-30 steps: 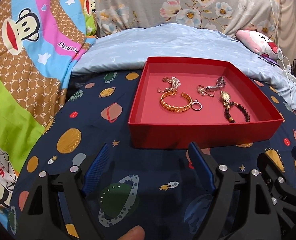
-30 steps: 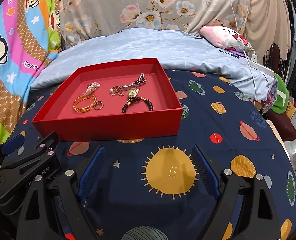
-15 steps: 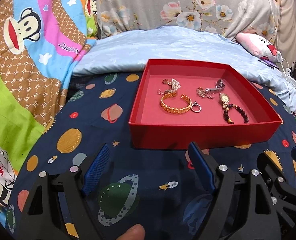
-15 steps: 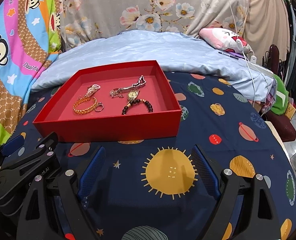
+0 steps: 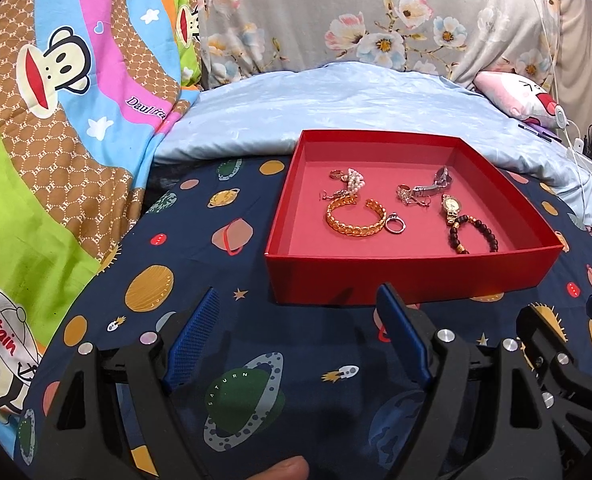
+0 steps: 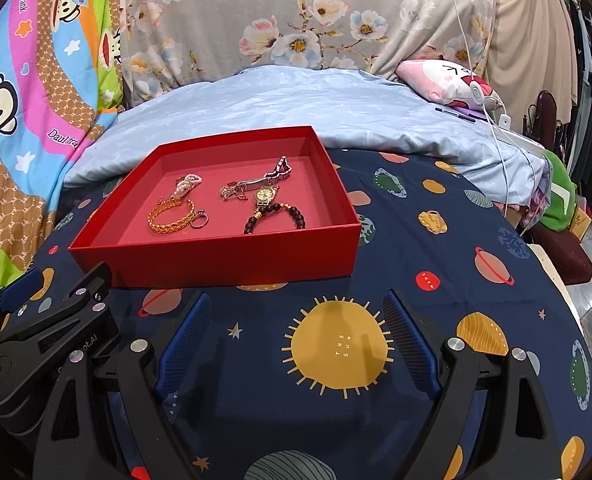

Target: Organize jewelry

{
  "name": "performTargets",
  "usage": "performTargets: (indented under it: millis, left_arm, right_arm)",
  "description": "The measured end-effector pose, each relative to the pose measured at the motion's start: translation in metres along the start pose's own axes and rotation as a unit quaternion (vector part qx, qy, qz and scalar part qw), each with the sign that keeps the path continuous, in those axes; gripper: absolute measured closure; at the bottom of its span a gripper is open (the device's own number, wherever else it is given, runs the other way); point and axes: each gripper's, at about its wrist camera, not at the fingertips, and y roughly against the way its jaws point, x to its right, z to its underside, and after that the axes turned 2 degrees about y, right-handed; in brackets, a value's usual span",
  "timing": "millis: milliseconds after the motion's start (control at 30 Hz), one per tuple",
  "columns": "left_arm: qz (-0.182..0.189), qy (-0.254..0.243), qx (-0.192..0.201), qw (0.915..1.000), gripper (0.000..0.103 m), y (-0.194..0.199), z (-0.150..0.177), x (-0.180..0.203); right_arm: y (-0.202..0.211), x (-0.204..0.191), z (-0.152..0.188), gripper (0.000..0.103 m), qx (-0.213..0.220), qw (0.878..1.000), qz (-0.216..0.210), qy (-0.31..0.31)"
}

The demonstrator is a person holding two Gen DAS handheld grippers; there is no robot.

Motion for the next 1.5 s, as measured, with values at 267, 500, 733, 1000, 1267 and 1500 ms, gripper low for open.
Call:
performTargets:
  millis: [267, 500, 733, 1000, 1267, 1500]
  left_arm:
    - [0.002, -0.002, 0.003, 1.0000, 0.026, 0.0003, 0.0008, 0.0013]
    - [0.008, -0.001, -0.002, 1.0000, 0.026, -0.0008, 0.0013, 0.0012]
    - [0.001, -0.003, -0.001, 1.0000, 0.026, -0.0016, 0.0015, 0.0002]
    - [-0.005, -0.009, 0.001, 0.9999, 0.029, -0.0006, 0.0016, 0.0024]
    - [-0.004, -0.009, -0.002, 0.9999, 0.029, -0.0018, 0.0012, 0.0026]
    - [-0.003, -0.011, -0.005, 0.9999, 0.029, -0.0024, 0.0019, 0.0032]
  right_arm:
    - [-0.0003, 0.0003, -0.0003, 0.017, -0.001, 1.000, 0.002, -0.001]
    - [-0.0005, -0.0001, -0.0003, 0.017, -0.001, 1.000, 0.002, -0.001]
    - [-0.0011, 0.0010, -0.0003, 0.017, -0.002, 1.000, 0.002, -0.001]
    - [-0.0025, 0.0023, 0.0018, 0.017, -0.003, 1.000, 0.005, -0.002]
    - [-0.0027, 0.0020, 0.0018, 0.017, -0.003, 1.000, 0.005, -0.001]
    - [-0.0029, 0.0026, 0.0014, 0.017, -0.003, 1.000, 0.005, -0.002]
